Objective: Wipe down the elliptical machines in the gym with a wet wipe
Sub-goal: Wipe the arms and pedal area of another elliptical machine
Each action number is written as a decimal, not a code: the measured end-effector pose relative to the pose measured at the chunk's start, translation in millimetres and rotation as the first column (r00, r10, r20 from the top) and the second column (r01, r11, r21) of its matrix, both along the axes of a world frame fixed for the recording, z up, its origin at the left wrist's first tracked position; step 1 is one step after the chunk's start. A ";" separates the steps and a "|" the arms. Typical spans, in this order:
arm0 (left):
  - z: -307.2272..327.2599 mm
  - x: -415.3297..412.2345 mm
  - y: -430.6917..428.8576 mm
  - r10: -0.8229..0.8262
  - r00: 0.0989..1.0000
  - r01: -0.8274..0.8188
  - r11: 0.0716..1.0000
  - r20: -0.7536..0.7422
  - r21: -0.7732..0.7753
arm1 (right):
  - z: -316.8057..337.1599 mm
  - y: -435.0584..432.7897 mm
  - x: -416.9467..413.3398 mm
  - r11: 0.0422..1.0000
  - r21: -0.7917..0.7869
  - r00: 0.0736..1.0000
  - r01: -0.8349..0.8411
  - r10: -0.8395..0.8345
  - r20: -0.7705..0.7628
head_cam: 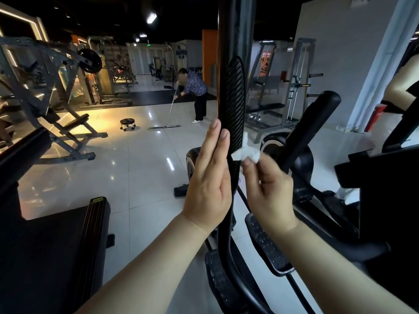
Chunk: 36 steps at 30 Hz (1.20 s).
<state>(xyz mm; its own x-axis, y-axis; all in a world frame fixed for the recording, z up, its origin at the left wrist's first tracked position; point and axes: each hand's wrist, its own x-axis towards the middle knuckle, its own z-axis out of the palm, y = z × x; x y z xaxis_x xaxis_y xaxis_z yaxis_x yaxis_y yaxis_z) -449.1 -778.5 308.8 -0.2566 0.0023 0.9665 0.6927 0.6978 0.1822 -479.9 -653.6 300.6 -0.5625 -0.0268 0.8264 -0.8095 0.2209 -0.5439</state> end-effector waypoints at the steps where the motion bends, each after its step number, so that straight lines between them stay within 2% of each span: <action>1: -0.4 -0.6 0.1 -0.006 1.000 0.006 1.000 -0.001 0.006 | 13.0 -2.3 -1.1 0.999 -0.039 1.000 -0.016 0.016 -0.002; 5: -0.7 -1.8 -1.0 -0.030 1.000 0.030 1.000 -0.003 0.002 | 53.4 -13.5 4.3 0.982 -0.166 0.995 -0.087 0.076 -0.069; 9: -3.0 -2.5 -4.4 -0.030 1.000 0.030 1.000 -0.003 -0.003 | 22.6 -8.8 8.4 0.997 -0.073 0.998 -0.026 0.021 -0.065; 13: -6.3 0.0 -3.0 -0.028 0.999 0.028 1.000 0.019 0.005 | -20.4 2.6 12.7 0.998 0.035 0.998 -0.057 0.056 0.036; 17: -10.5 -0.8 -2.0 -0.044 0.999 0.044 0.999 0.025 0.010 | 5.0 2.8 12.8 0.994 -0.046 0.994 -0.101 0.102 0.029; 20: -11.7 0.1 -1.5 -0.060 0.998 0.059 0.998 0.034 0.021 | 13.7 -6.4 14.6 0.997 -0.074 0.998 -0.010 0.005 -0.066; 22: -11.9 1.3 -3.6 -0.057 0.998 0.057 0.998 0.041 0.013 | -6.9 -10.0 18.1 0.994 -0.049 0.992 0.096 -0.100 -0.080; 24: -13.0 2.1 -8.0 -0.042 0.998 0.042 0.999 0.053 0.001 | -39.5 -7.3 22.2 0.991 0.030 0.990 0.128 -0.126 -0.061; 26: -15.3 2.6 -10.6 -0.025 0.997 0.026 1.000 0.066 -0.005 | -62.8 -1.5 25.5 0.991 0.101 0.995 0.090 -0.093 0.023; 29: -19.3 3.5 -9.3 -0.026 0.996 0.026 1.000 0.087 0.001 | -57.3 -1.4 29.9 0.998 0.046 0.991 0.046 -0.052 0.123; 32: -21.2 4.8 -8.1 -0.052 0.993 0.050 0.998 0.110 0.022 | -30.3 -11.5 32.6 0.998 -0.051 0.999 0.037 -0.036 0.023; 36: -26.6 7.0 -9.1 -0.062 0.991 0.060 0.998 0.118 0.025 | -49.0 -17.8 27.0 0.998 0.063 0.994 0.025 -0.018 -0.108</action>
<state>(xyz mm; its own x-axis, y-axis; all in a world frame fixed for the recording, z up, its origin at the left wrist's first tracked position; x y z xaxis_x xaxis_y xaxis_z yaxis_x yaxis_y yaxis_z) -442.1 -787.6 282.2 -0.3694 0.0010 0.9293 0.7064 0.6500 0.2801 -452.8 -671.4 251.7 -0.4717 -0.0710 0.8789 -0.8572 0.2704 -0.4383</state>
